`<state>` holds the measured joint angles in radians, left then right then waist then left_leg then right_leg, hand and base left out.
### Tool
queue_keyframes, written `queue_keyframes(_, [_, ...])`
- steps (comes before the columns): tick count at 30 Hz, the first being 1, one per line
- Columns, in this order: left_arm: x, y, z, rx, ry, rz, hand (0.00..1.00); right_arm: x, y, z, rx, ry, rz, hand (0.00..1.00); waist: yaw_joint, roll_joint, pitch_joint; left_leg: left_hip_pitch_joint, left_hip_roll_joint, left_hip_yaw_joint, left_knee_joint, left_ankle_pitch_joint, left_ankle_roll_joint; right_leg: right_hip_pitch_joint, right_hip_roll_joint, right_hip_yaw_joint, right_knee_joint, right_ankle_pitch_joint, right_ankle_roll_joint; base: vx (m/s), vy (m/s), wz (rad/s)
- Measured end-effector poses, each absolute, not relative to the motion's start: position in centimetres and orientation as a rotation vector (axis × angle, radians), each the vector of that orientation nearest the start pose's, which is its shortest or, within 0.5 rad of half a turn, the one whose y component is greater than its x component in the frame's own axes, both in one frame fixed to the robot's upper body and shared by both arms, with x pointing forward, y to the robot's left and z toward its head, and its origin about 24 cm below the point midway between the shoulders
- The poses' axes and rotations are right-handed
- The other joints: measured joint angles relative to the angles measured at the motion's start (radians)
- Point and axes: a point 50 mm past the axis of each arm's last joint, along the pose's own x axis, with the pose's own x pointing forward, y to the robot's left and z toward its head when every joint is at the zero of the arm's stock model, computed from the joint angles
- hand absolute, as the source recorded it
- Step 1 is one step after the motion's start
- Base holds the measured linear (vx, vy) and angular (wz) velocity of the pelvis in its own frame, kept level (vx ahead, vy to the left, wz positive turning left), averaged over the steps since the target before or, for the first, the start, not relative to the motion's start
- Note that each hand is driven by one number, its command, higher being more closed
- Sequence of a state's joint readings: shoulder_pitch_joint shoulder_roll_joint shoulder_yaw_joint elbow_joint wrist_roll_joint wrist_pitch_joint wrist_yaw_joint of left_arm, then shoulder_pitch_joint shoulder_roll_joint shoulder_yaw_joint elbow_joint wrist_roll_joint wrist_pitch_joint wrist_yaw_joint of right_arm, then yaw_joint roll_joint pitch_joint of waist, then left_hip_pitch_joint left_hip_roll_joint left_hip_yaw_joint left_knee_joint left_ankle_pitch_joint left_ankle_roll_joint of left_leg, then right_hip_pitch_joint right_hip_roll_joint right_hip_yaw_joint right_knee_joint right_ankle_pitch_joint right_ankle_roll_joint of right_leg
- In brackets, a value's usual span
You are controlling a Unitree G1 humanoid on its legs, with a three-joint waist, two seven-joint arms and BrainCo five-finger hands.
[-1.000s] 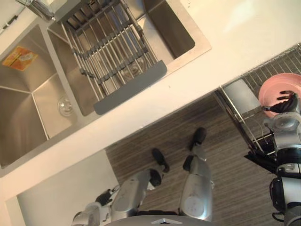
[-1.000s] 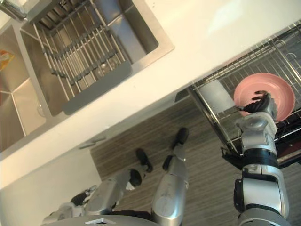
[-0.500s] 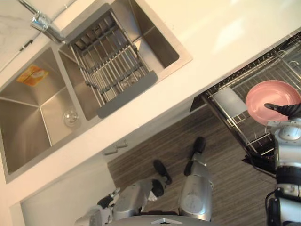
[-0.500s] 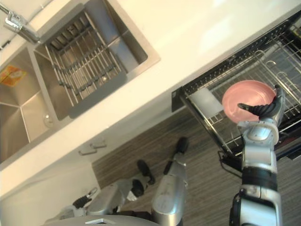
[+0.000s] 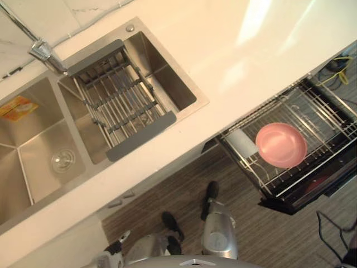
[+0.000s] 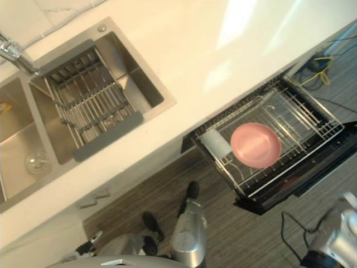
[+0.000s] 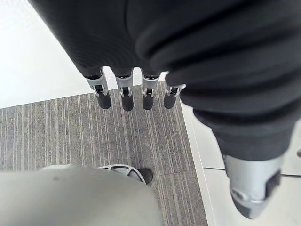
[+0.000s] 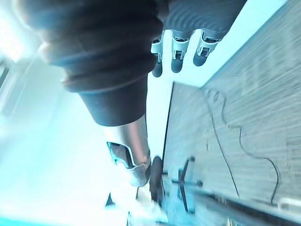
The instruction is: Walk over to the sink, pick up the cup, carry it to the dishwasher, place the cup inside the dishwasher, then close the dishwasher door
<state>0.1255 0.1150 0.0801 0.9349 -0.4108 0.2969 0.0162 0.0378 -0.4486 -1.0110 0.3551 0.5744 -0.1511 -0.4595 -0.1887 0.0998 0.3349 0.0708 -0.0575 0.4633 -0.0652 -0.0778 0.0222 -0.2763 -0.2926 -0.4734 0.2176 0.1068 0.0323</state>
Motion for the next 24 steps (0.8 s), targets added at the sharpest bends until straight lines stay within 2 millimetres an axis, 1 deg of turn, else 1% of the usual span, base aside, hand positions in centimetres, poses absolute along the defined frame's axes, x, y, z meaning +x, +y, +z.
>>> queue_keyframes(2, [7.4, 19.6, -16.4, -0.393, 1.291, 0.365, 0.00, 6.5, -43.9, 3.4, 0.423, -0.217, -1.596, 0.00, -0.002, -0.001, -0.009, 0.009, 0.000, -0.002, -0.010, -0.001, -0.004, 0.000, -0.004, -0.001, 0.020, -0.017, 0.003, 0.06, -0.004, 0.02])
queue_keyframes(3, [7.4, 19.6, -16.4, -0.405, 1.287, 0.374, 0.00, 6.3, -43.5, 2.4, 0.458, -0.199, -1.595, 0.00, -0.001, -0.001, -0.009, 0.012, 0.000, -0.002, -0.010, -0.002, -0.005, 0.000, -0.007, -0.001, 0.026, -0.021, 0.005, 0.06, -0.011, 0.04])
queue_keyframes(4, [7.4, 19.5, -16.4, -0.419, 1.283, 0.384, 0.00, 6.0, -42.4, 0.6, 0.526, -0.165, -1.577, 0.00, 0.000, 0.000, -0.009, 0.015, -0.001, -0.003, -0.011, -0.003, -0.006, -0.001, -0.014, -0.002, 0.041, -0.030, 0.007, 0.05, -0.016, 0.07])
queue_keyframes(5, [7.5, 19.5, -16.4, -0.422, 1.282, 0.385, 0.00, 6.1, -41.7, -0.3, 0.563, -0.145, -1.556, 0.00, 0.002, 0.001, -0.010, 0.016, -0.001, -0.006, -0.011, -0.003, -0.007, -0.001, -0.018, -0.004, 0.050, -0.037, 0.007, 0.03, -0.020, 0.12])
queue_keyframes(7, [7.6, 19.2, -16.4, -0.433, 1.275, 0.383, 0.00, 7.0, -39.3, -3.1, 0.686, -0.090, -1.465, 0.00, 0.020, 0.009, -0.016, 0.017, -0.002, -0.014, -0.016, -0.010, -0.018, -0.004, -0.030, -0.014, 0.074, -0.054, 0.008, 0.03, -0.024, 0.17])
queue_keyframes(8, [7.7, 19.0, -16.4, -0.443, 1.270, 0.385, 0.00, 7.3, -38.8, -3.6, 0.715, -0.083, -1.438, 0.00, 0.027, 0.012, -0.018, 0.016, -0.002, -0.015, -0.016, -0.011, -0.019, -0.004, -0.034, -0.020, 0.080, -0.058, 0.009, 0.04, -0.020, 0.27])
queue_keyframes(9, [7.8, 18.7, -16.4, -0.464, 1.256, 0.390, 0.00, 7.8, -37.9, -4.5, 0.761, -0.067, -1.392, 0.00, 0.041, 0.021, -0.025, 0.014, 0.001, -0.010, -0.016, -0.011, -0.022, -0.003, -0.046, -0.033, 0.093, -0.069, 0.009, 0.03, -0.014, 0.36])
queue_keyframes(10, [8.0, 18.4, -16.3, -0.471, 1.248, 0.385, 0.00, 8.3, -37.3, -4.8, 0.791, -0.060, -1.361, 0.00, 0.052, 0.023, -0.027, 0.014, 0.005, 0.013, -0.016, -0.009, -0.029, -0.003, -0.058, -0.043, 0.107, -0.076, 0.011, 0.07, -0.021, 0.57])
queue_keyframes(11, [8.1, 17.9, -16.4, -0.481, 1.241, 0.379, 0.00, 9.7, -36.4, -5.1, 0.815, -0.050, -1.278, 0.00, 0.064, 0.034, -0.034, 0.013, 0.005, 0.035, -0.016, -0.001, -0.035, -0.002, -0.083, -0.063, 0.130, -0.089, 0.015, 0.06, -0.019, 0.50])
queue_keyframes(12, [8.2, 17.7, -16.4, -0.483, 1.237, 0.377, 0.00, 10.5, -35.9, -5.2, 0.818, -0.039, -1.241, 0.00, 0.071, 0.038, -0.037, 0.012, 0.003, 0.033, -0.016, 0.004, -0.034, -0.002, -0.090, -0.067, 0.139, -0.092, 0.017, 0.07, -0.019, 0.42])
queue_keyframes(13, [8.2, 17.5, -16.4, -0.487, 1.233, 0.374, 0.00, 10.5, -35.6, -5.3, 0.820, -0.046, -1.249, 0.00, 0.082, 0.041, -0.039, 0.011, 0.000, 0.031, -0.014, 0.012, -0.027, -0.002, -0.098, -0.072, 0.147, -0.096, 0.018, 0.05, -0.004, 0.32])
queue_keyframes(14, [8.2, 17.6, -16.4, -0.486, 1.233, 0.375, 0.00, 11.4, -34.8, -5.4, 0.808, -0.030, -1.191, 0.00, 0.082, 0.042, -0.043, 0.004, -0.002, 0.028, -0.011, 0.019, -0.026, 0.000, -0.109, -0.088, 0.152, -0.097, 0.018, 0.05, 0.001, 0.29])
queue_keyframes(15, [8.2, 17.6, -16.4, -0.486, 1.232, 0.375, 0.00, 11.9, -34.6, -5.3, 0.801, -0.024, -1.169, 0.00, 0.082, 0.046, -0.048, 0.001, -0.002, 0.028, -0.011, 0.022, -0.028, 0.000, -0.112, -0.092, 0.152, -0.097, 0.018, 0.04, 0.001, 0.27])
queue_keyframes(17, [8.3, 17.8, -16.3, -0.475, 1.225, 0.375, 0.00, 13.0, -33.9, -5.2, 0.784, -0.003, -1.118, 0.00, 0.087, 0.035, -0.051, -0.007, -0.003, 0.015, -0.011, 0.027, -0.029, 0.001, -0.119, -0.109, 0.155, -0.099, 0.017, 0.02, -0.018, 0.18])
queue_keyframes(19, [8.3, 17.8, -16.3, -0.469, 1.220, 0.371, 0.00, 13.5, -33.6, -5.2, 0.770, 0.007, -1.095, 0.00, 0.092, 0.036, -0.053, -0.016, -0.003, -0.001, -0.012, 0.028, -0.031, 0.003, -0.124, -0.122, 0.157, -0.101, 0.016, 0.00, -0.030, 0.25])
queue_keyframes(20, [8.5, 17.9, -16.2, -0.461, 1.206, 0.366, 0.00, 14.0, -33.5, -4.9, 0.754, 0.000, -1.079, 0.00, 0.103, 0.037, -0.053, -0.022, -0.003, -0.015, -0.017, 0.033, -0.034, 0.005, -0.129, -0.136, 0.160, -0.103, 0.014, -0.01, -0.021, 0.25])
queue_keyframes(24, [8.8, 18.1, -16.1, -0.414, 1.195, 0.336, 0.00, 15.1, -33.2, -4.4, 0.739, -0.021, -1.050, 0.00, 0.107, 0.040, -0.057, -0.033, -0.004, -0.057, -0.017, 0.046, -0.034, 0.021, -0.147, -0.177, 0.172, -0.111, 0.014, 0.00, -0.025, 0.37])
